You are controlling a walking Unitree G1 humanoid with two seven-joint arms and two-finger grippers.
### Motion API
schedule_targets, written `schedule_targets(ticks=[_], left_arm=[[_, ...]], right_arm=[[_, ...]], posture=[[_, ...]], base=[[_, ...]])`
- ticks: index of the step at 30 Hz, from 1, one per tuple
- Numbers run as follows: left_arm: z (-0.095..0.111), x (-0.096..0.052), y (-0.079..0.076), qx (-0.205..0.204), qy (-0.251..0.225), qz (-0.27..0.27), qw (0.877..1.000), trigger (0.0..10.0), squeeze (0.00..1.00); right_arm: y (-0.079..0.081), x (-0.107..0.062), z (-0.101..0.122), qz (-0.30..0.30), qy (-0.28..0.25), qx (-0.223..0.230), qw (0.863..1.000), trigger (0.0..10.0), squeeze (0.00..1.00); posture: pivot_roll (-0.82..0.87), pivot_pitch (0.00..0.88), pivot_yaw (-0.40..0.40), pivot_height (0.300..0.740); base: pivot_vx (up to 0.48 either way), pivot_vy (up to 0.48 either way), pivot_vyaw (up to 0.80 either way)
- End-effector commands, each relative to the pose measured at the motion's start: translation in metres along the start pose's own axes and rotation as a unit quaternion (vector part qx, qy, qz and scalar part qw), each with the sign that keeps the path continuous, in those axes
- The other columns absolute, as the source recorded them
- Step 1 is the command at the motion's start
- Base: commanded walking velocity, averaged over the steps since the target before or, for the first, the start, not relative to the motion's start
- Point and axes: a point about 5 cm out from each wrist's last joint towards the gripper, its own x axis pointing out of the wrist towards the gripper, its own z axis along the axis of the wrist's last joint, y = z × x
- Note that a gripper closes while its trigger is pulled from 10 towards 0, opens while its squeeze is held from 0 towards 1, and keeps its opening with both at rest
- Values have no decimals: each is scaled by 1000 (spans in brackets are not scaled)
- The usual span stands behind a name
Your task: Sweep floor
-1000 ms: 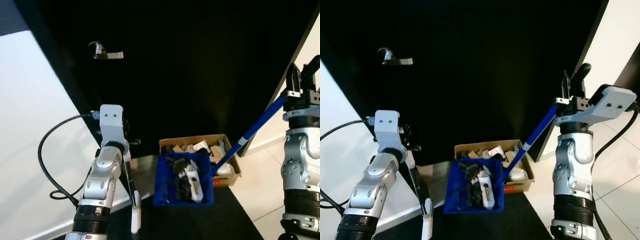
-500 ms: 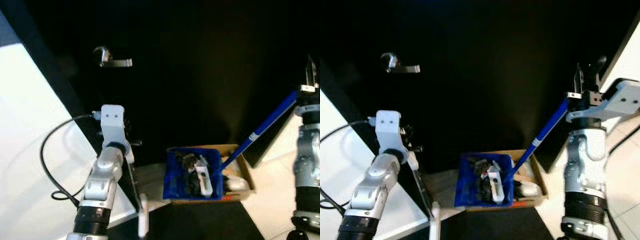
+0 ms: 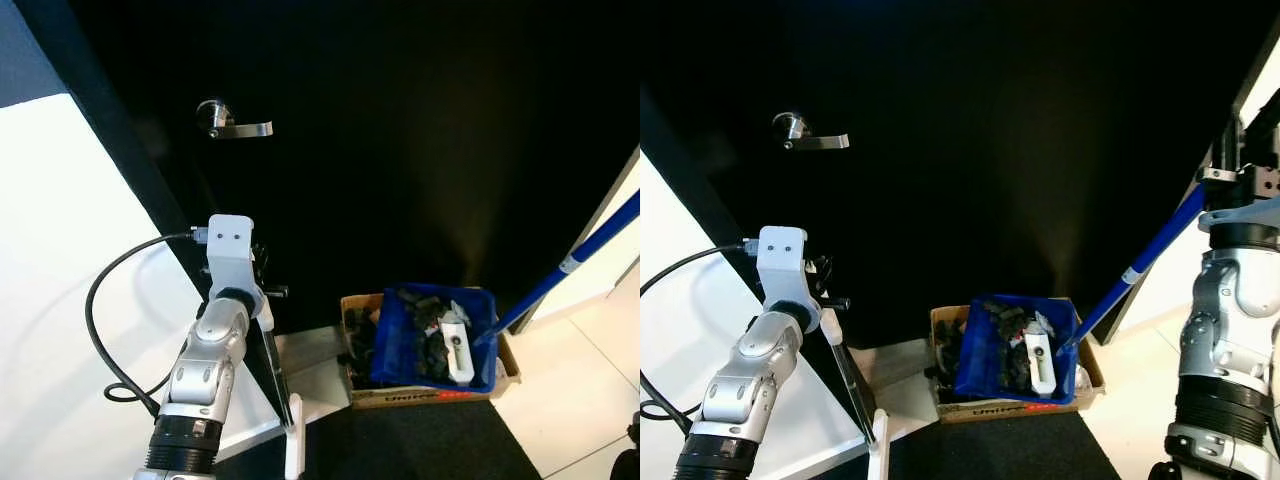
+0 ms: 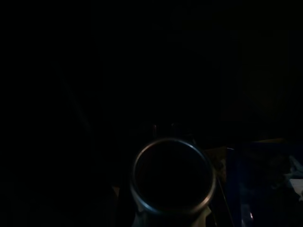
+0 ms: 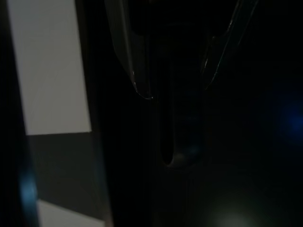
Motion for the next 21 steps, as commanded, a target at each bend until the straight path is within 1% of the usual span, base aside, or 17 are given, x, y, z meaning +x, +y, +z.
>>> schedule_targets(ticks=[1,4,5,9,10,11,12,13,16,17,21], left_arm=[[0,-3,8,22,3,7,1000,10000,0],[-2,-5,7,26,8,2,1000,10000,0],[-3,-5,7,26,9,1,1000,10000,0],[-5,-11,9,33,16,-4,999,10000,0],[-5,-11,9,33,16,-4,999,10000,0],[-7,-14,11,37,22,-5,999,10000,0],[-8,-16,12,39,24,-5,999,10000,0],[-8,-16,12,39,24,-5,999,10000,0],[-10,-21,13,41,28,-6,999,10000,0],[-10,-21,13,41,28,-6,999,10000,0],[-12,-29,16,44,36,-4,998,10000,0]], right_arm=[[10,11,11,27,-38,-13,999,10000,0],[27,16,7,56,-42,-19,997,10000,0],[29,16,7,60,-43,-19,997,10000,0],[51,23,1,88,-50,-16,995,10000,0],[51,23,1,88,-50,-16,995,10000,0],[62,28,-2,99,-53,-15,994,10000,0],[66,30,-2,103,-55,-15,993,10000,0],[66,30,-2,103,-55,-15,993,10000,0],[77,36,-2,116,-65,-25,991,10000,0],[77,36,-2,116,-65,-25,991,10000,0],[91,44,-3,136,-80,-45,986,10000,0]], posture=[[8,108,135,740],[16,111,139,740],[16,111,139,740],[40,131,146,740],[40,131,146,740],[47,142,146,740],[52,149,146,740],[52,149,146,740],[70,168,143,740],[70,168,143,740],[93,185,134,740]], base=[[0,0,0],[0,0,0],[0,0,0],[0,0,0],[0,0,0],[0,0,0],[0,0,0],[0,0,0],[0,0,0],[0,0,0],[0,0,0]])
